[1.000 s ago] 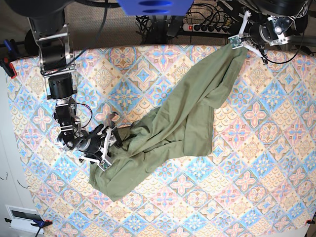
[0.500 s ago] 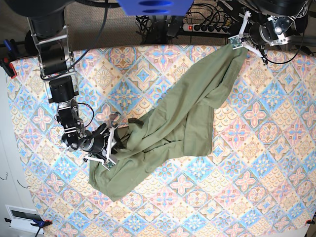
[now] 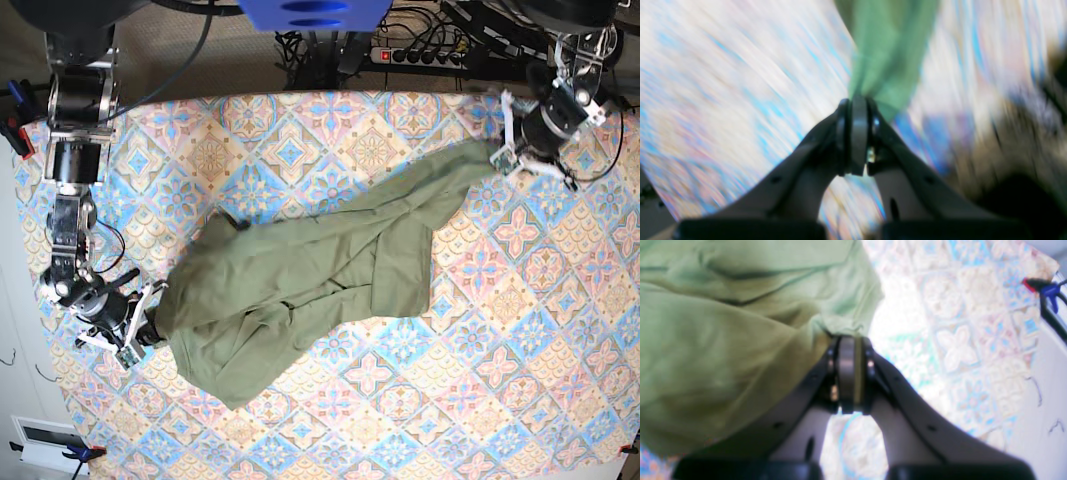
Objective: Layout the t-shirt on the table in an organized manner, then fold the t-shirt properly
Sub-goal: 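Regrasp the shirt with the right gripper while the left holds its corner, then lift the shirt with both grippers and swing it out flat over the table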
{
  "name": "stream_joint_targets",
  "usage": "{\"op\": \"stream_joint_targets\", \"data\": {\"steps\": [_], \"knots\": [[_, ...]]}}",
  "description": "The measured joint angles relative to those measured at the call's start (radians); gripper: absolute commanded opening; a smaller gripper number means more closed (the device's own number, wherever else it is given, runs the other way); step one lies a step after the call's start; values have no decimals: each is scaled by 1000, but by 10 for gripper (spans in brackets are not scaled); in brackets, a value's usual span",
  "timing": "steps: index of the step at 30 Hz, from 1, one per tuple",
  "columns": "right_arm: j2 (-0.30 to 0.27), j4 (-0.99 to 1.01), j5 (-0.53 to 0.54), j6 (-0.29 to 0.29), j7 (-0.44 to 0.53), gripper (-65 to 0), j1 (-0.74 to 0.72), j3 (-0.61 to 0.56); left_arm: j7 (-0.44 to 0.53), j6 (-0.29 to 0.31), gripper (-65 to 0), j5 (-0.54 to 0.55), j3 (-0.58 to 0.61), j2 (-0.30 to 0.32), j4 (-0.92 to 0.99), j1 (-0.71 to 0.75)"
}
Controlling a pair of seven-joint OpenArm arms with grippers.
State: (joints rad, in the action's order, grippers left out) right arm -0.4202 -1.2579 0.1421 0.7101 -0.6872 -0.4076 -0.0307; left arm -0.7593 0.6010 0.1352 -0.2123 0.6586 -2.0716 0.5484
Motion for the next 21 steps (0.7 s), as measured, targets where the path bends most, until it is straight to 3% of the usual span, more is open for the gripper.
{"op": "stream_joint_targets", "data": {"steps": [4,9,14,16,21], "knots": [[5,-79,3,-2,-31,-641,21,111,-27,0,-650,-8,-9,-3,2,-50],[-2,-116,4,-7,-70,-640,26,217,-21,6,-650,-3,-12,-78,2,-150],[-65,-107,56,-5,-81,-640,24,289,-34,11,-650,-12,-10,-123,4,-249],[-84,-88,114,-7,-69,-640,5,302,-36,9,-650,-9,-11,-151,4,-327],[-99,0,124,-3,-95,-640,-128,294,-39,3,-650,-22,-6,-215,5,-534]]}}
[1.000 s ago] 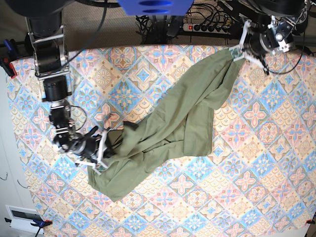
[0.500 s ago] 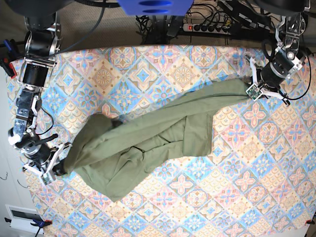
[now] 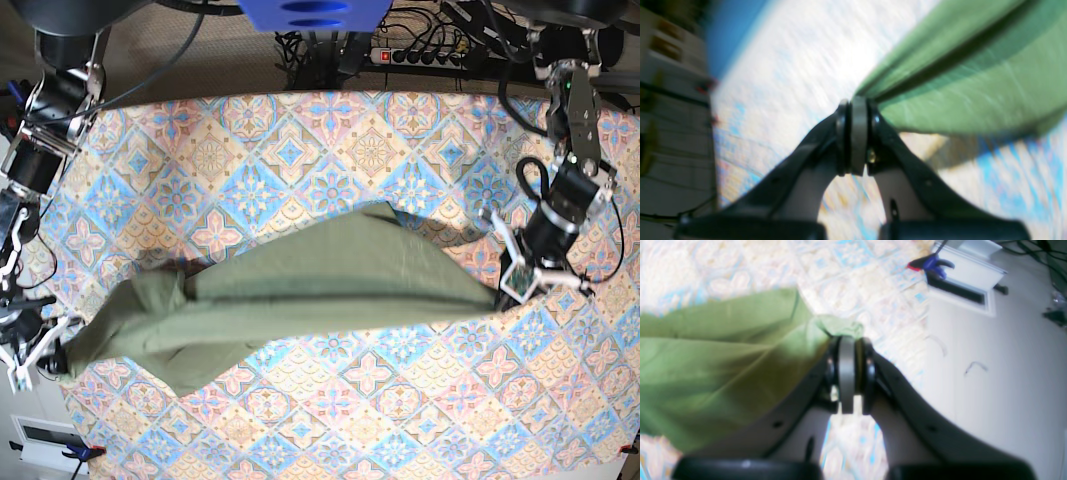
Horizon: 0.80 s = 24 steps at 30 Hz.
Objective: Layout the t-shirt on the table in an organized manner, then fold the t-shirt properly
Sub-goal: 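Lift the shirt with both grippers and swing it out flat over the table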
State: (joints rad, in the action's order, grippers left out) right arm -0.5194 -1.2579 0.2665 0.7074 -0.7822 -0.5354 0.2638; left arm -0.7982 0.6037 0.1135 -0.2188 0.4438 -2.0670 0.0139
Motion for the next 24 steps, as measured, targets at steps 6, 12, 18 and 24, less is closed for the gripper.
{"op": "stream_joint_targets", "data": {"steps": [6,12,18,24], "knots": [[-11,116,4,-1,21,-640,-200,3,-13,4,-650,-4,-2,-27,45,-245],[-6,301,-9,0,13,-640,-446,-19,1,5,-650,-54,45,-29,167,-541],[-10,394,11,2,97,-640,-681,-154,-5,2,-650,-75,113,-24,339,-827],[-17,272,24,-5,-92,-640,-658,-152,0,14,-650,-57,176,0,275,-858]]}}
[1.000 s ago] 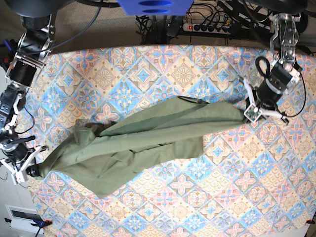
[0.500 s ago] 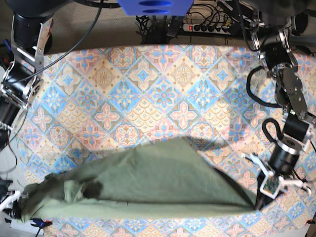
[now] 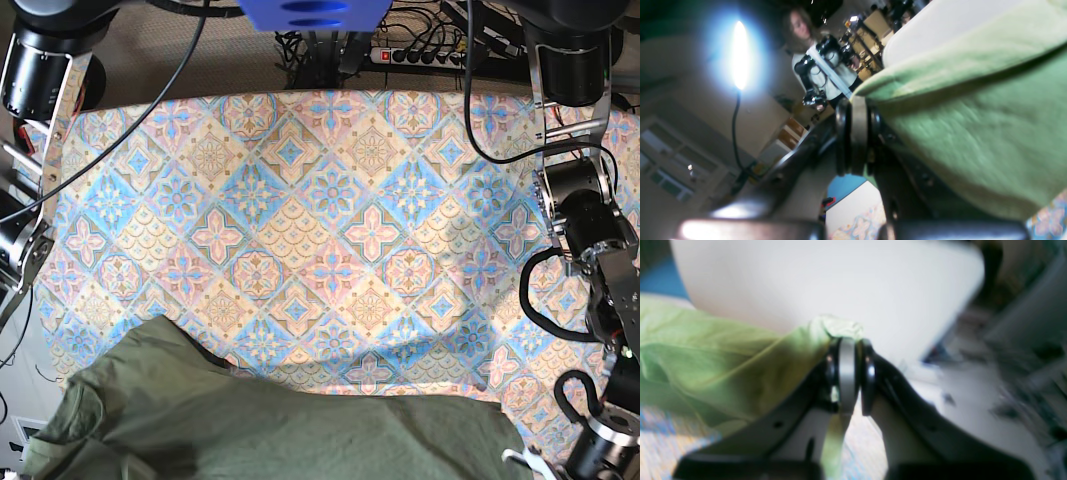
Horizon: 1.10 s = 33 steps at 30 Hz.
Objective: Layout the t-shirt on the table in an organized manner, then fold the t-shirt properly
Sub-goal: 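Lift the shirt with both grippers and swing it out flat over the table, then lower the shirt edge with both grippers, laying the shirt flat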
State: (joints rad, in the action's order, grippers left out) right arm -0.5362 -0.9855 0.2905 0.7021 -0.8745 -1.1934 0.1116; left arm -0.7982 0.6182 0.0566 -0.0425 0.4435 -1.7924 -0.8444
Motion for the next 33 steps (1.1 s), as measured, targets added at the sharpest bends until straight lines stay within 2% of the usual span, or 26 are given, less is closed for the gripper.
{"op": "stream_joint_targets", "data": {"steps": [1,4,6,8,9,11,14,15,17,19,22,27,33], "knots": [[-9,-61,21,-3,-16,-640,23,0,3,3,-650,9,3,21,-40,34],[-61,-262,170,-7,-12,-640,198,53,5,-8,-650,15,-7,85,-187,193],[-67,-363,185,-6,-50,-640,352,108,6,-15,-650,37,-18,140,-264,323],[-50,-425,175,-9,-111,-640,484,142,10,5,-650,64,-41,171,-290,433],[-39,-457,174,5,-134,-640,544,162,25,10,-650,85,-68,174,-295,486],[-32,-520,180,-2,-144,-640,642,183,22,3,-650,115,-138,179,-295,605],[-52,-611,219,-2,-77,-641,761,212,80,-10,-650,169,-261,207,-295,783],[-53,-641,217,1,-81,-641,805,214,106,-19,-650,175,-290,218,-296,852],[-42,-687,215,0,-112,-641,899,208,126,0,-650,186,-335,253,-298,999],[-28,-726,236,5,-117,-641,990,235,172,-5,-650,189,-351,256,-295,1118],[-44,-764,230,-3,-111,-641,1072,266,235,-1,-650,196,-353,288,-299,1253],[-42,-800,233,1,-106,-641,1226,267,214,1,-650,182,-356,302,-296,1427],[-45,-802,230,-1,-98,-641,1366,263,226,-9,-650,186,-356,304,-296,1551]]}}
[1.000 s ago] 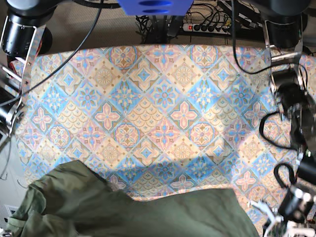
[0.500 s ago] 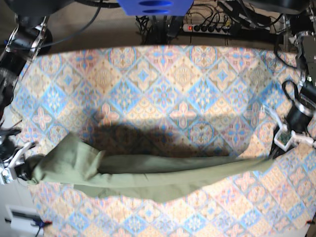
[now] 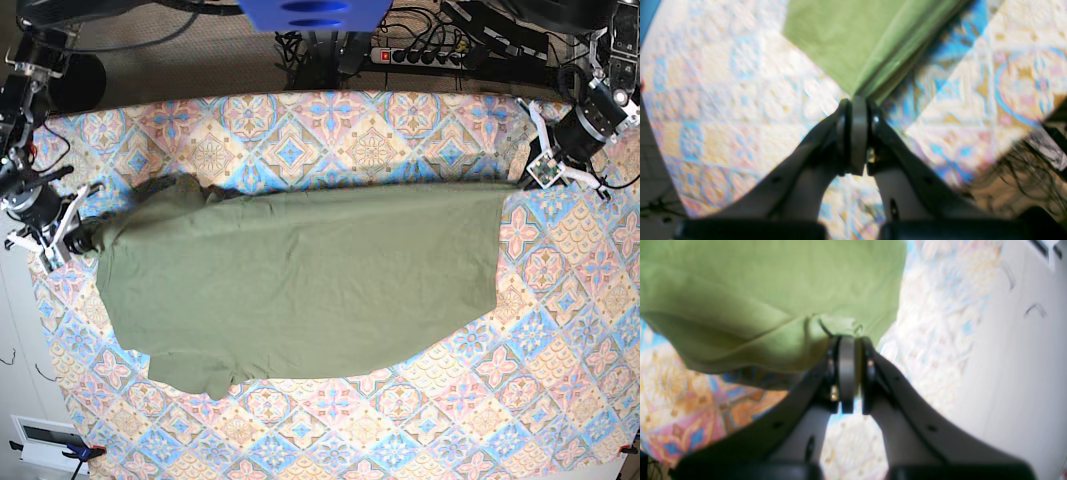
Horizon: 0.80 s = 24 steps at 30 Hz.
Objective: Layout the t-shirt on the table in an organized manner, then fold the t-shirt properly
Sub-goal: 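Lower the shirt edge with both grippers, laying the shirt flat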
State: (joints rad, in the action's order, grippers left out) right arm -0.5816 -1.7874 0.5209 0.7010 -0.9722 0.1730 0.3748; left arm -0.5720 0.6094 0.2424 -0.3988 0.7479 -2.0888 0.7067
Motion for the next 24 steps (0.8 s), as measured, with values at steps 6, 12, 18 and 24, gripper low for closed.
{"op": "stream_joint_targets", "data": {"steps": [6,12,18,24], "knots": [[-4,0,0,2,0,-641,117,15,8,0,-650,-21,0,10,0,120],[-52,-2,8,5,2,-641,208,72,23,8,-650,-161,8,11,0,224],[-66,-5,-37,10,9,-639,225,97,37,4,-650,-205,56,8,19,209],[36,23,-366,12,2,-578,162,97,40,-3,-650,-267,185,-33,71,69]]}}
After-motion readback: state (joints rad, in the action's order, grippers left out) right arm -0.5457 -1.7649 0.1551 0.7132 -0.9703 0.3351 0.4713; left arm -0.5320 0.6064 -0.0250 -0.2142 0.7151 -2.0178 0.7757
